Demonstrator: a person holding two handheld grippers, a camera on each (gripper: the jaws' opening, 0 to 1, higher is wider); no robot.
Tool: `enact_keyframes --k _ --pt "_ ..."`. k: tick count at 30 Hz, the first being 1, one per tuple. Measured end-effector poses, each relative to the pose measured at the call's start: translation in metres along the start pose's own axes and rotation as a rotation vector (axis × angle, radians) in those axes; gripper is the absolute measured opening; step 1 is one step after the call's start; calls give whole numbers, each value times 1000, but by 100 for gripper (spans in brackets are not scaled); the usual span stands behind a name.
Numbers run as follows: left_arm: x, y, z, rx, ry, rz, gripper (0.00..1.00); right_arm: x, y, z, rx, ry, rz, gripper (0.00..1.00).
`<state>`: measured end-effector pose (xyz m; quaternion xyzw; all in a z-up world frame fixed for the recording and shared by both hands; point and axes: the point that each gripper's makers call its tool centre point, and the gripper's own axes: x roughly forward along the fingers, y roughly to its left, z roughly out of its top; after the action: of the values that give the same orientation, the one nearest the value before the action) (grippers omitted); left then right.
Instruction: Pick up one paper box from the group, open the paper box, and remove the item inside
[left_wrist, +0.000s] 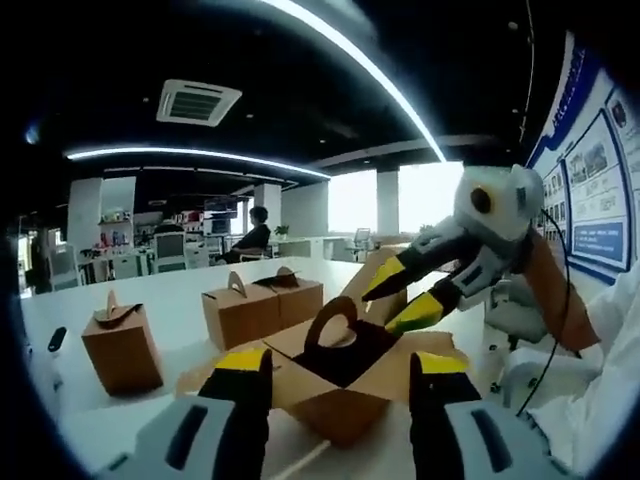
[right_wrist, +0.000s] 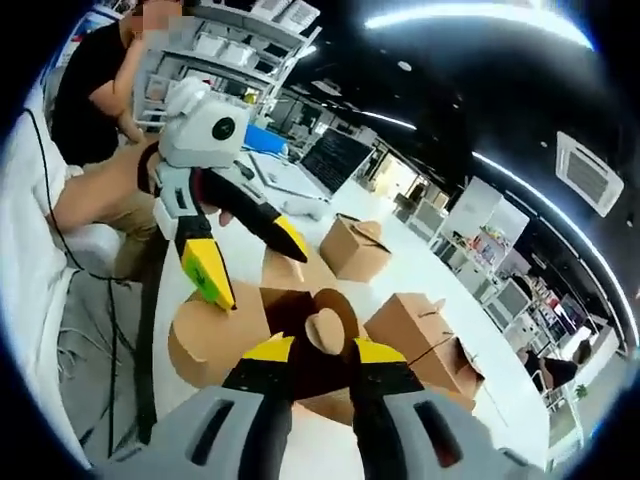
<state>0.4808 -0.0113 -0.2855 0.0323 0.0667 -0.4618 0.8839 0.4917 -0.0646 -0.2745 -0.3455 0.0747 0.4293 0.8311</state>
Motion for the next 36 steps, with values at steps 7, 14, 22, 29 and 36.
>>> enact_keyframes --k 7,14,22,29,36 --pt "4 3 2 9 -7 0 55 7 -9 -6 -43 42 -20 24" --pt "7 8 0 12 -3 -10 54 17 -12 -18 -59 86 -21 26" --pt "10 9 -4 -4 3 -22 54 23 -18 -19 -83 96 -13 25" --pt "10 7 -6 0 7 -25 53 31 -22 -21 -106 104 -5 24" --pt "10 6 -6 2 7 -24 53 30 -7 -22 -134 96 28 16"
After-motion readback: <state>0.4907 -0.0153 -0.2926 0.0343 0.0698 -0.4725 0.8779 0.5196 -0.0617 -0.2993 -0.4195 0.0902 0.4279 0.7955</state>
